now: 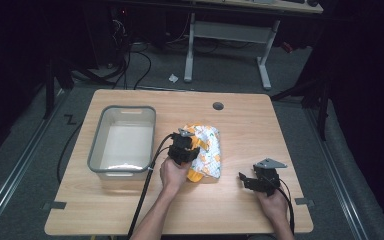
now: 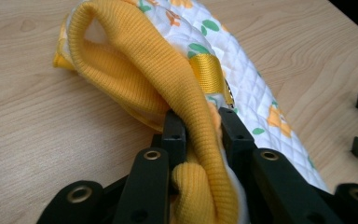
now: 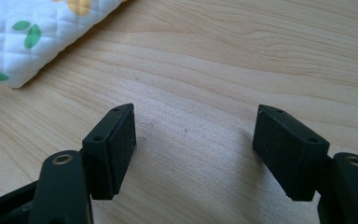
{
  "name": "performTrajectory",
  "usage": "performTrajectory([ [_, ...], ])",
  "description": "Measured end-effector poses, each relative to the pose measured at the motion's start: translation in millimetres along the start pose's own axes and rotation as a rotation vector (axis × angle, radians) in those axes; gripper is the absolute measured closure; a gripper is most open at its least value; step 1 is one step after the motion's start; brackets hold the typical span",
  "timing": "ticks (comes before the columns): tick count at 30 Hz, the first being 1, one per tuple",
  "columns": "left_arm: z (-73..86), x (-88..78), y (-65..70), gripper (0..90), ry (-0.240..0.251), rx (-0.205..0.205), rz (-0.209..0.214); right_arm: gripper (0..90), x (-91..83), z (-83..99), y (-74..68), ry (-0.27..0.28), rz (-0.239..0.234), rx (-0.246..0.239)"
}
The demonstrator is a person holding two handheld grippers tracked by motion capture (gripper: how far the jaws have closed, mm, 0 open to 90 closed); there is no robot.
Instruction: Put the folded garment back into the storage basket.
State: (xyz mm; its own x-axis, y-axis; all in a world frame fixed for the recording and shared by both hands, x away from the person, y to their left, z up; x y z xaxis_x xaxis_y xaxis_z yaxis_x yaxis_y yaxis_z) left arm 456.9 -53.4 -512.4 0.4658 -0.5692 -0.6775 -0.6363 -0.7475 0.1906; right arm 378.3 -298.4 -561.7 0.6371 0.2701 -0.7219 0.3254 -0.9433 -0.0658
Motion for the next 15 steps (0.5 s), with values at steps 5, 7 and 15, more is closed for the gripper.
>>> performTrajectory([
  [5,-3.6,-8.0,4.3,75.5,0.030,-0.004,0.020,30.4,-0.1,0.1,-0.2,-0.001,-0.001,0.002],
  [7,-4.9,-11.2,6.0,75.5,0.036,-0.008,0.031,30.3,-0.2,0.1,-0.2,-0.002,0.000,0.001],
  [15,-8.8,-29.3,7.5,75.5,0.067,0.018,0.023,30.3,-0.1,0.1,-0.2,-0.002,-0.001,0.002],
])
Point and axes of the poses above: each handheld gripper's, and its own axes: x roughly forward along the jaws, z roughly out of its underside, y roughly to its right, the point moved 6 cm from there along x, roughly forward along the jaws, and after that the axes turned 6 degrees about x, right-handed, at the moved point
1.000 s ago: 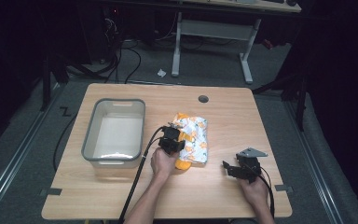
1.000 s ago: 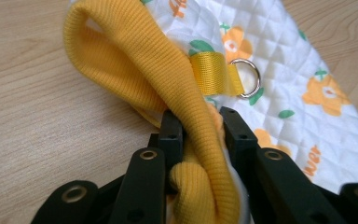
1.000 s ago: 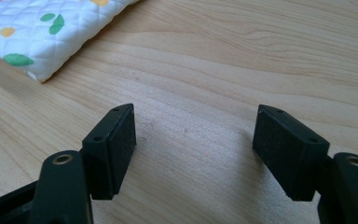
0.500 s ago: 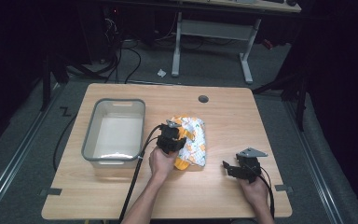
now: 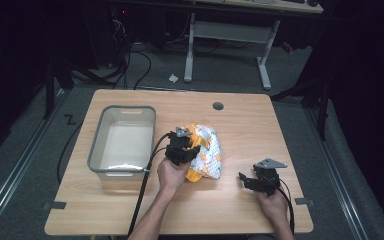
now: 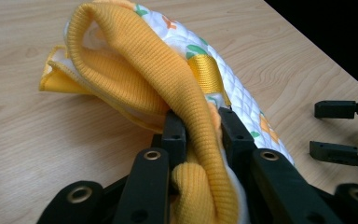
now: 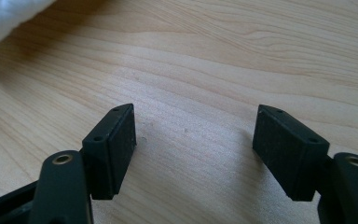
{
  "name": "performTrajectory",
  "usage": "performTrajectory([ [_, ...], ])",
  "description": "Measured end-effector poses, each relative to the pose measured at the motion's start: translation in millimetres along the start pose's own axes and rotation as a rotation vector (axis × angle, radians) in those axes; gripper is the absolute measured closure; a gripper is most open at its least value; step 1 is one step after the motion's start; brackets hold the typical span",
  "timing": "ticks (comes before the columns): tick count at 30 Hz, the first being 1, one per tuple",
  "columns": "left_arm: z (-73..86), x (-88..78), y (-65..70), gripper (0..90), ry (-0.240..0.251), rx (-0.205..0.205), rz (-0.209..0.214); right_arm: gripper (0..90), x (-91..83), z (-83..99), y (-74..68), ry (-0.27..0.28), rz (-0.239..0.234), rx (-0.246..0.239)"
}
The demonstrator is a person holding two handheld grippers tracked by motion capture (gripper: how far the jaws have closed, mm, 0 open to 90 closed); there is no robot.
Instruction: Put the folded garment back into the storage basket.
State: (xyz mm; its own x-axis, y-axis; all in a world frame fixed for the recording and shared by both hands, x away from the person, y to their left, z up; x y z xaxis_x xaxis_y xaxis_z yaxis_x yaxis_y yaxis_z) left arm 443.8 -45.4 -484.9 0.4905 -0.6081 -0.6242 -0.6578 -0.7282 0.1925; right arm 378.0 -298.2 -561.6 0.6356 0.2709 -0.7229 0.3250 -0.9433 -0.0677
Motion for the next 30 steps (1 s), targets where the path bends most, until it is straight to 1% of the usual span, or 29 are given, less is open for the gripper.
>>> performTrajectory([
  [8,-5.6,-25.7,-2.9,75.5,0.039,0.007,-0.003,30.4,0.0,0.0,-0.1,0.000,-0.001,-0.001],
  [10,-7.7,-30.2,-3.2,75.5,0.053,-0.001,0.006,30.3,0.0,0.0,-0.1,0.000,-0.001,0.000],
  [12,-9.6,-33.3,-2.6,75.5,0.064,0.004,0.009,30.3,0.1,-0.1,0.0,0.001,-0.001,-0.002],
  [15,-11.2,-38.1,-1.1,75.5,0.080,0.003,0.026,30.3,0.1,-0.1,0.0,0.001,-0.001,-0.002],
  [18,-11.5,-42.2,-0.9,75.5,0.088,0.011,0.027,30.3,0.2,-0.2,0.2,0.002,0.002,-0.002],
  [21,-11.9,-47.5,-3.5,75.5,0.093,0.007,0.025,30.3,0.4,-0.5,0.2,0.001,0.003,0.001],
  [24,-13.2,-55.5,-7.3,75.5,0.111,-0.003,0.031,30.4,0.4,-0.5,0.2,0.001,0.003,0.002],
  [30,-15.0,-70.4,-17.5,75.4,0.127,-0.012,0.032,30.4,0.4,-0.5,0.3,0.001,0.003,0.002],
])
Point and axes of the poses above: each handheld gripper's, and its own axes: x roughly forward along the jaws, z roughly out of its underside, y roughly to its right, the point moved 6 cm from there along x, roughly forward along the jaws, and after that the axes turned 6 degrees about x, right-handed, at the moved point
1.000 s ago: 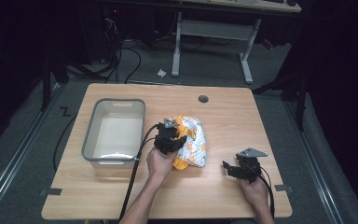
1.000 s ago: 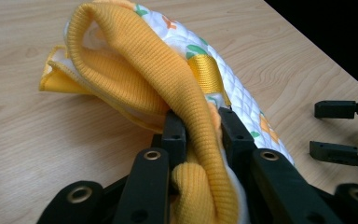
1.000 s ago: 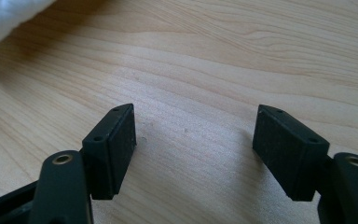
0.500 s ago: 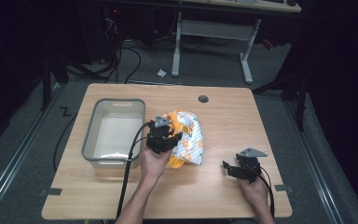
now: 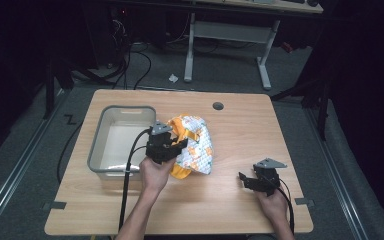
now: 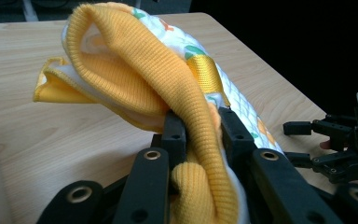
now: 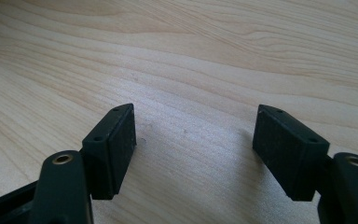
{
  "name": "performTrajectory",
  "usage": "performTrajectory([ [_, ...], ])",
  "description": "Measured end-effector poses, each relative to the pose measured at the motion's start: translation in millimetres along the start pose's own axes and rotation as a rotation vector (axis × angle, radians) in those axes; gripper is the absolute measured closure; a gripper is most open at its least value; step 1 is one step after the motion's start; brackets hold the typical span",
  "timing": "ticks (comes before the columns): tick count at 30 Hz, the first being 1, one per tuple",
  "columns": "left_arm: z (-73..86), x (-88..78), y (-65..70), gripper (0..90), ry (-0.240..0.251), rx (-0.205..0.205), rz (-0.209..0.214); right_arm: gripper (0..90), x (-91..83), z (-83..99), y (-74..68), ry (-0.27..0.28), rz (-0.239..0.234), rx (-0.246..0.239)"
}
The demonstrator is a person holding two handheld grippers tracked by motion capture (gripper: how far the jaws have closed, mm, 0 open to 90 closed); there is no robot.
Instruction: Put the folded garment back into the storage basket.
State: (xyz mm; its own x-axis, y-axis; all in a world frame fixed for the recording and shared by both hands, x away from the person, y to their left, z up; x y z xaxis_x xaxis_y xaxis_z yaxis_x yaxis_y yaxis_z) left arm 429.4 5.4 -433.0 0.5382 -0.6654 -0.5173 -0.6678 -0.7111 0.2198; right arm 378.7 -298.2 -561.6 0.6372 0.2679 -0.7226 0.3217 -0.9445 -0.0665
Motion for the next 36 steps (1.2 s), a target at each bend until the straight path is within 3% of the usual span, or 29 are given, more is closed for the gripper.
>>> performTrajectory([
  [13,-7.1,-23.4,-16.3,75.4,0.049,-0.018,-0.001,30.3,0.0,0.0,-0.1,-0.001,0.000,0.002],
  [21,-12.7,-37.7,-30.4,75.4,0.086,-0.019,-0.023,30.3,0.0,0.0,-0.2,-0.001,0.000,0.002],
  [36,-14.6,-59.6,-55.0,75.4,0.105,-0.036,-0.057,30.3,0.0,0.0,-0.2,-0.001,0.000,0.003],
])
Point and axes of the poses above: each handheld gripper's, and its own axes: x roughly forward along the jaws, z roughly out of its underside, y roughly to its right, the point moved 6 cm from there along x, roughly forward along the jaws, and after that the axes turned 6 degrees about x, right-handed, at the moved point
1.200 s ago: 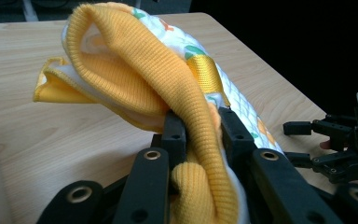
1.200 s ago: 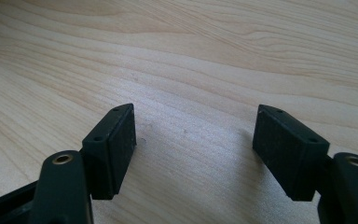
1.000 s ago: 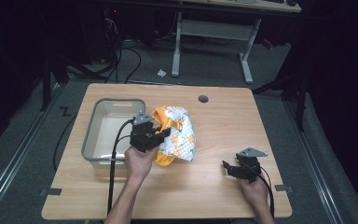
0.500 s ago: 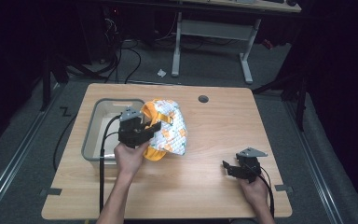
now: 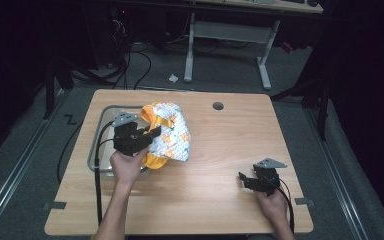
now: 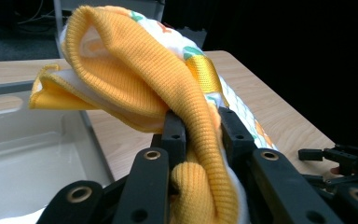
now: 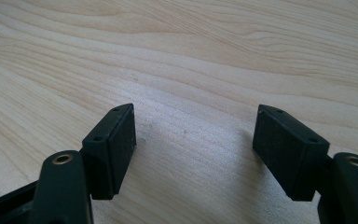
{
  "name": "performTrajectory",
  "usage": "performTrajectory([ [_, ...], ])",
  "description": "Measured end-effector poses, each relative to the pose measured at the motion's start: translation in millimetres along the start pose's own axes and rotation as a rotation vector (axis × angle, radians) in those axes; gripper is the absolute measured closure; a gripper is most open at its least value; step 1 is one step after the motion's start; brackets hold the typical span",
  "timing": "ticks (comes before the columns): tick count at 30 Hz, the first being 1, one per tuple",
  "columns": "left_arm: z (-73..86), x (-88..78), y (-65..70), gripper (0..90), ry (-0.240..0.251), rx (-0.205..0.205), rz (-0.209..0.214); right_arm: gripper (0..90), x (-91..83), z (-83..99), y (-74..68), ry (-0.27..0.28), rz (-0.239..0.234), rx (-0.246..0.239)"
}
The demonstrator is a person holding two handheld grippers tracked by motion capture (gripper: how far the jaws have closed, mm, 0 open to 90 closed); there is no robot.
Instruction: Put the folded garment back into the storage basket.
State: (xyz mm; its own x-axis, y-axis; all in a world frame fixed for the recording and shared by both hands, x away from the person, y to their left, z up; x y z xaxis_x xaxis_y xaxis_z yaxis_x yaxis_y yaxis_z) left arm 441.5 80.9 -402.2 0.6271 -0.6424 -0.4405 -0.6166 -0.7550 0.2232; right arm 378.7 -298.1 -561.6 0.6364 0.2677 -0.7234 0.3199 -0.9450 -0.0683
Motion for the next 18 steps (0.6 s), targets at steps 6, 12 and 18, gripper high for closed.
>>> performTrajectory([
  [6,1.6,-7.7,-12.1,75.4,0.001,-0.010,-0.020,30.3,0.0,0.0,0.0,0.000,-0.001,0.000],
  [12,3.6,-15.6,-23.9,75.4,-0.002,-0.013,-0.038,30.3,0.1,0.0,0.0,0.002,0.000,0.000],
  [18,6.0,-23.4,-35.6,75.4,0.000,-0.026,-0.057,30.3,0.1,0.0,0.0,0.002,0.000,0.000],
])
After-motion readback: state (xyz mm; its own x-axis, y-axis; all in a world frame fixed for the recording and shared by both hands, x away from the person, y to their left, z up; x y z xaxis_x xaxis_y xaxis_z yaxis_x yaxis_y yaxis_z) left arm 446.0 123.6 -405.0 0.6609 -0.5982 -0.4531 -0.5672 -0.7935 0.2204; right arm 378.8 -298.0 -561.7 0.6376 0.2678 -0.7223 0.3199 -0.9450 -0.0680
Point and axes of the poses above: each handheld gripper's, and its own axes: x roughly forward along the jaws, z roughly out of its underside, y roughly to its right, the point moved 6 cm from there along x, roughly forward along the jaws, and after that the axes turned 6 degrees about x, right-handed, at the moved point
